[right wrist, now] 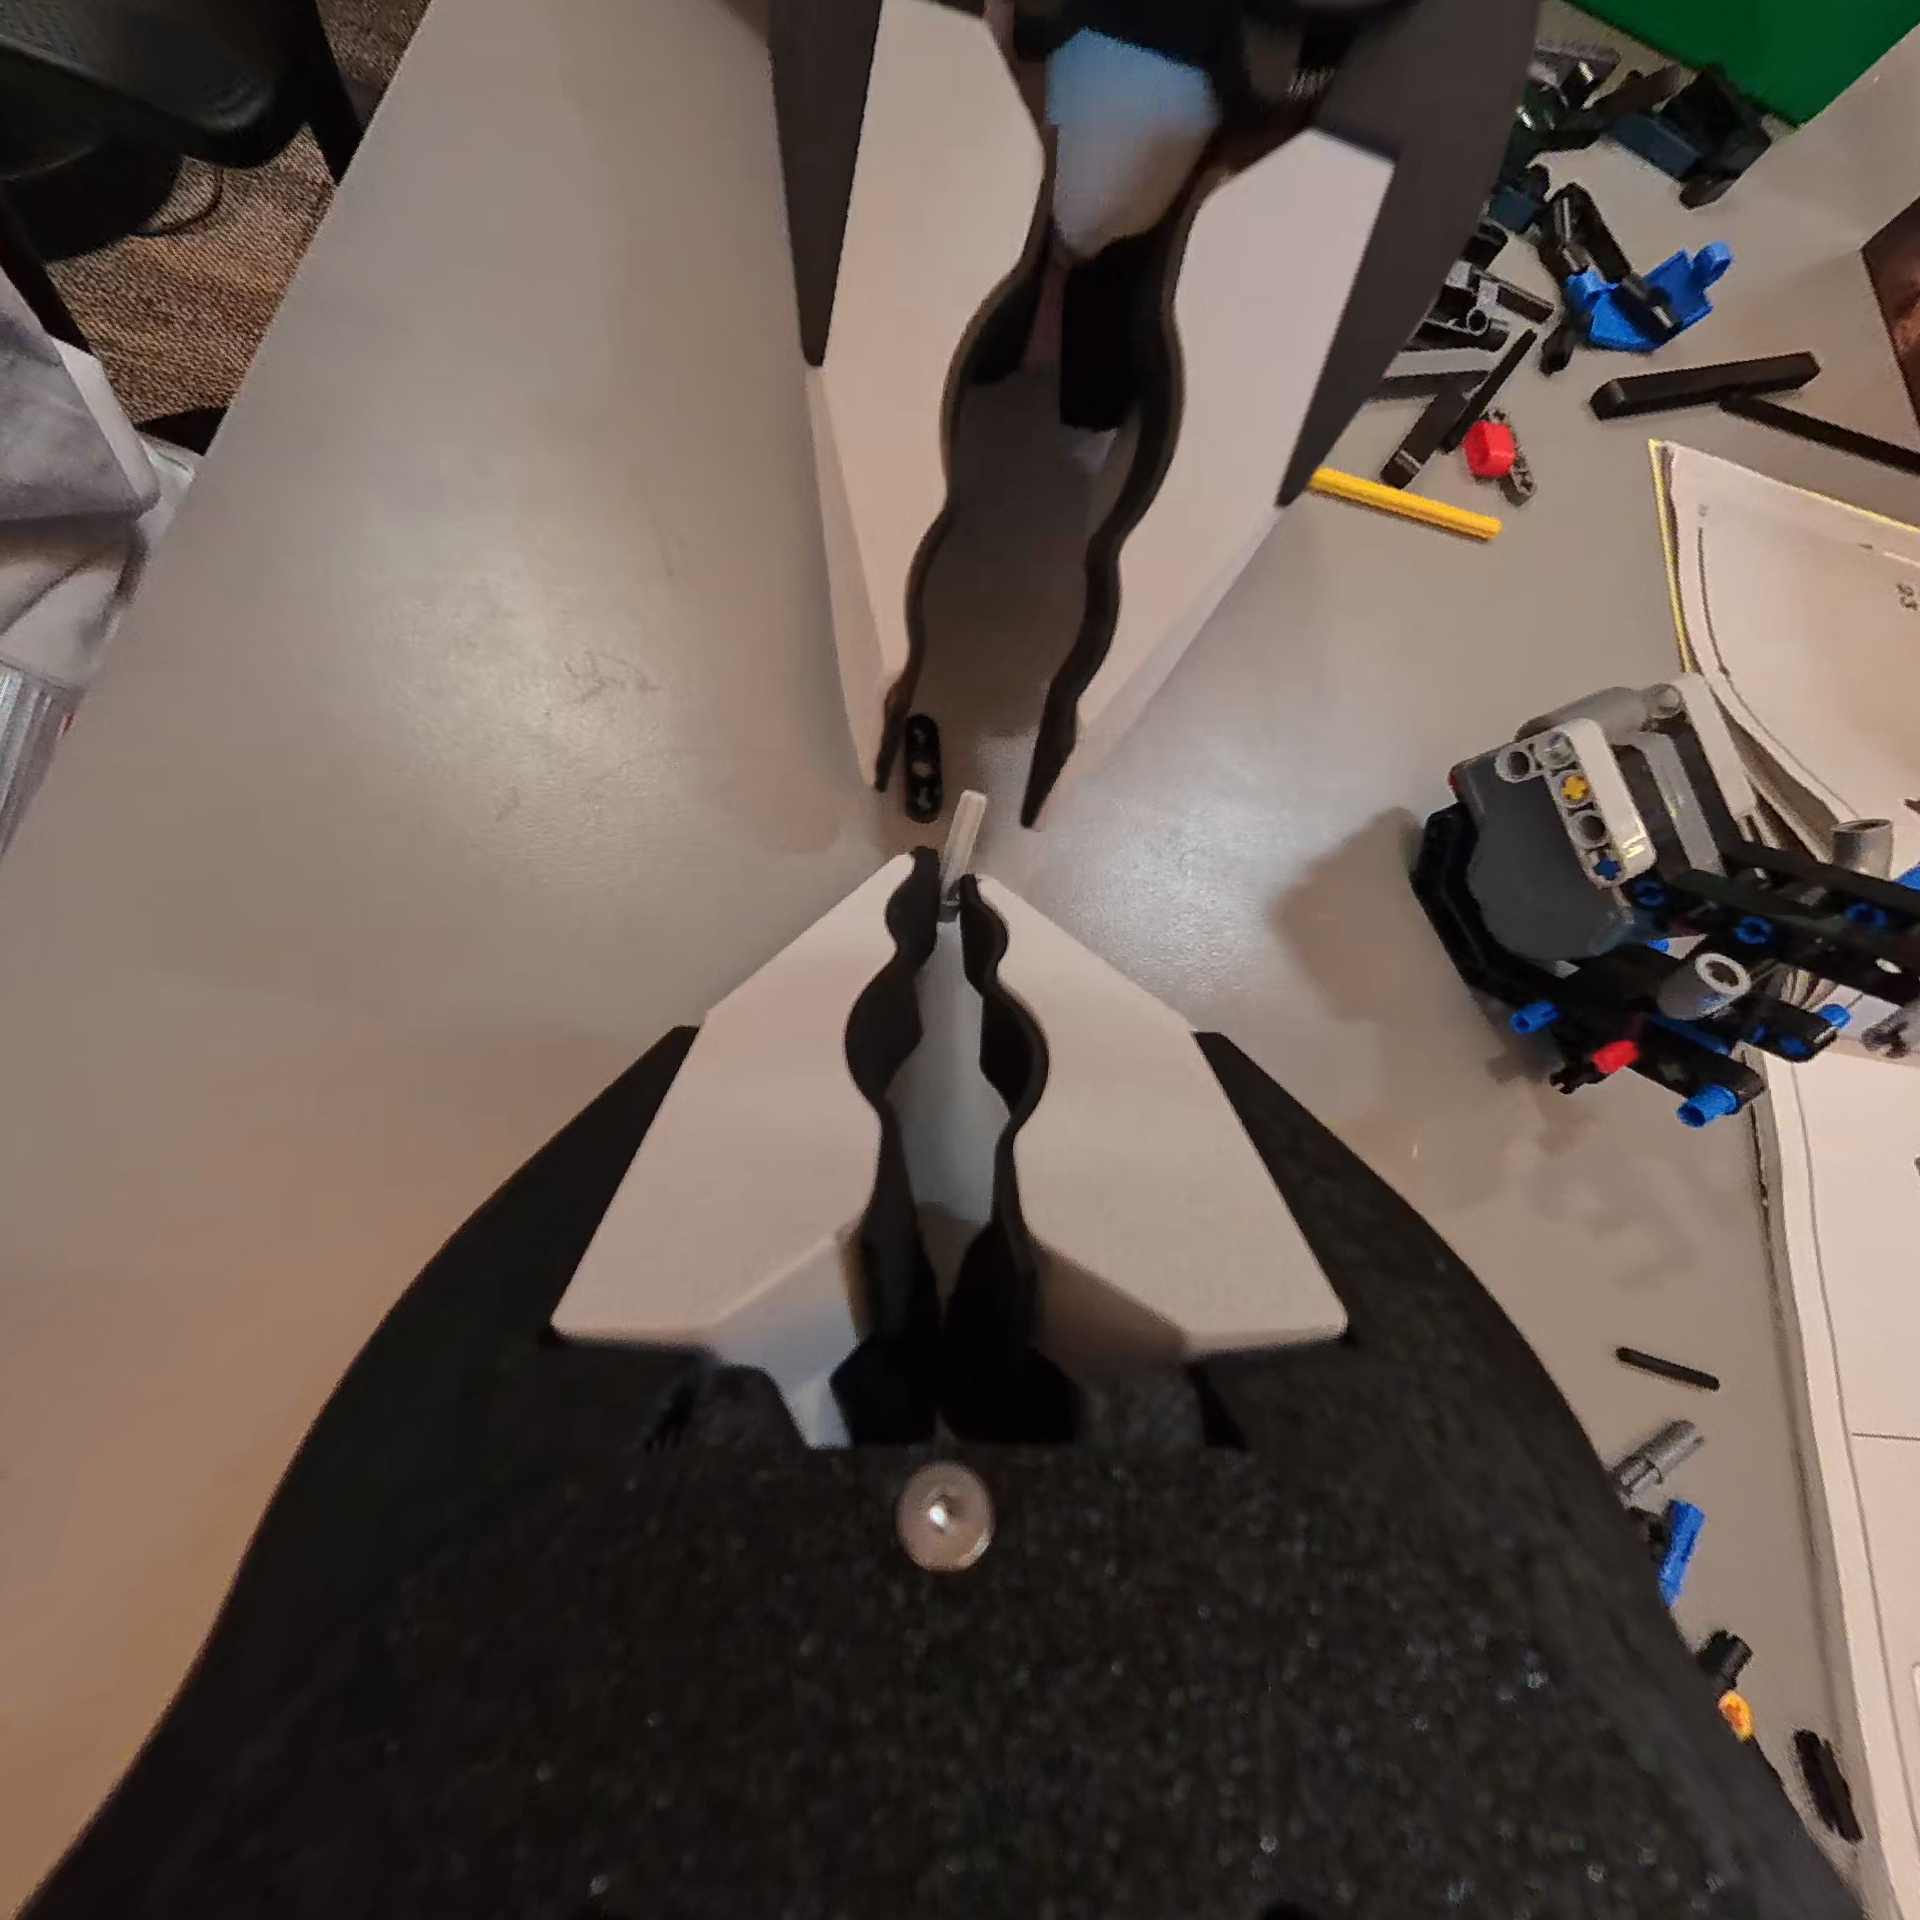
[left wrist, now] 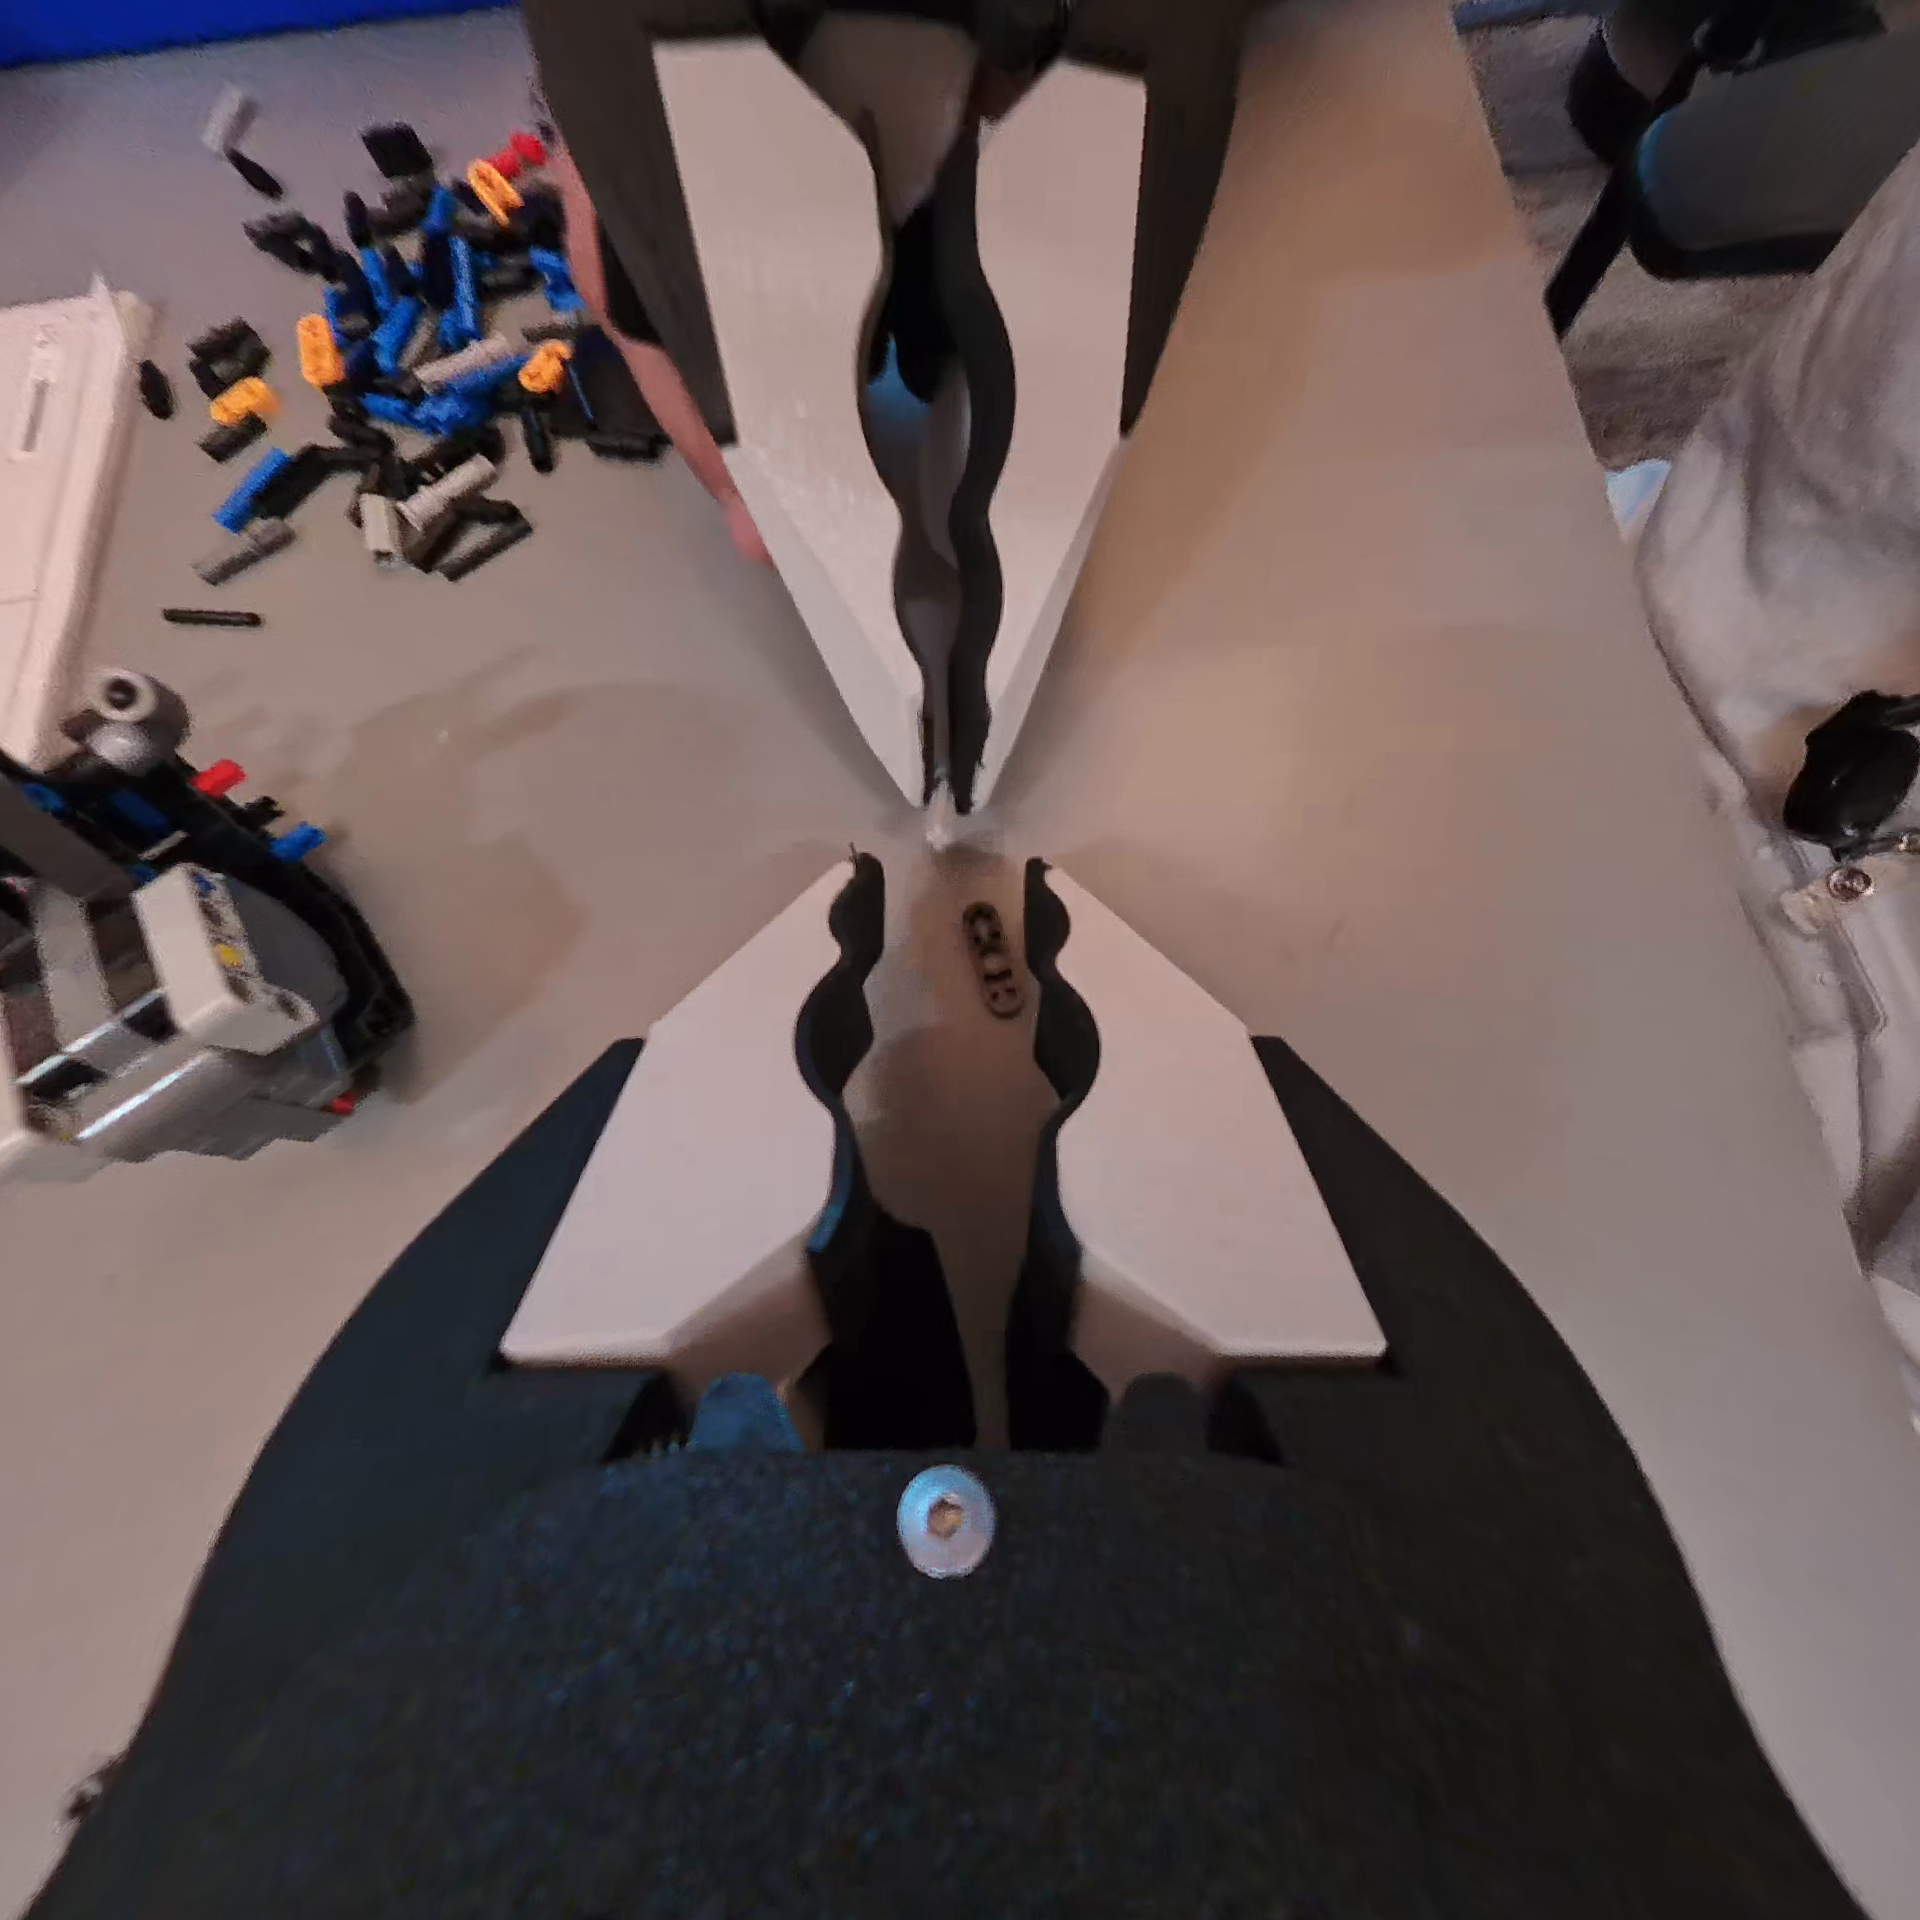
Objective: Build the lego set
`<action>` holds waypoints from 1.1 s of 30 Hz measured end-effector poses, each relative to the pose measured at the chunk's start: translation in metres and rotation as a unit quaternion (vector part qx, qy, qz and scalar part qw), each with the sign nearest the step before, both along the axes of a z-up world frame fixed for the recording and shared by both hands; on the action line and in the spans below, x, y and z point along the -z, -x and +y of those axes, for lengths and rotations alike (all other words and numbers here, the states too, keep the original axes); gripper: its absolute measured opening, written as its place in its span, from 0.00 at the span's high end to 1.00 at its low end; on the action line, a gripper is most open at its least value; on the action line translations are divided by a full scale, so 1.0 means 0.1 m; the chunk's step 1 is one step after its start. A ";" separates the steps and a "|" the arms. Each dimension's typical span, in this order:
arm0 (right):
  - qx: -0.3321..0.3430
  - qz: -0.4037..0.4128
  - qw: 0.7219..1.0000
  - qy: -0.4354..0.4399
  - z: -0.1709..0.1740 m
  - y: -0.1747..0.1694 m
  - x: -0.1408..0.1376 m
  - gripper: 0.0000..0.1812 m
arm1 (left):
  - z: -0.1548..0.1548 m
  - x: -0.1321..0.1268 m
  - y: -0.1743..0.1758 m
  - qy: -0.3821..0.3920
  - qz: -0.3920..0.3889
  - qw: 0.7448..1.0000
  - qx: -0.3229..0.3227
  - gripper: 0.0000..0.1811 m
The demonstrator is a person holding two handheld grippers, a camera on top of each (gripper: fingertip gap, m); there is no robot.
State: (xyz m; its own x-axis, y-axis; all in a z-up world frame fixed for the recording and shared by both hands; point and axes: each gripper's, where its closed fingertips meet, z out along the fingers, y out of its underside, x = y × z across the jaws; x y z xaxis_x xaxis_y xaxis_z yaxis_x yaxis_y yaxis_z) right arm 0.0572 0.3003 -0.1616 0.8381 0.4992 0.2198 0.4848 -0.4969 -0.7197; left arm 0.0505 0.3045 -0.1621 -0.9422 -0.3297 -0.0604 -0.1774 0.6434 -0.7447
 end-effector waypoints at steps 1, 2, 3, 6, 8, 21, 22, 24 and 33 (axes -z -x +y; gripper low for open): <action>0.000 -0.001 1.000 0.001 0.00 0.00 0.01 0.98 | -0.01 -0.04 -0.02 0.008 -0.008 1.000 -0.004 0.87; -0.001 -0.003 1.000 0.002 0.00 0.01 0.01 0.98 | -0.02 -0.06 -0.03 0.013 -0.014 1.000 -0.004 0.88; -0.001 -0.007 1.000 -0.001 0.01 0.01 0.01 0.98 | -0.03 -0.07 -0.02 0.015 -0.019 1.000 -0.002 0.89; -0.008 -0.015 1.000 -0.002 0.00 0.04 0.00 0.98 | -0.07 -0.07 0.00 0.017 -0.032 0.999 0.008 0.97; -0.012 -0.024 1.000 -0.006 0.00 0.05 0.00 0.98 | -0.08 -0.08 0.00 0.021 -0.040 0.999 0.010 0.98; 0.016 -0.018 0.999 -0.046 0.07 0.00 -0.07 0.98 | -0.10 -0.19 -0.06 0.027 -0.092 0.995 -0.001 0.99; 0.019 -0.011 0.999 -0.045 0.07 -0.01 -0.09 0.98 | -0.10 -0.21 -0.07 0.034 -0.091 0.995 -0.005 0.99; 0.023 -0.013 0.998 -0.059 0.09 -0.04 -0.16 0.98 | -0.09 -0.27 -0.09 0.053 -0.087 0.995 -0.011 0.98; 0.019 -0.026 0.998 -0.058 0.08 -0.02 -0.17 0.98 | -0.11 -0.32 -0.07 0.056 -0.106 0.993 -0.003 1.00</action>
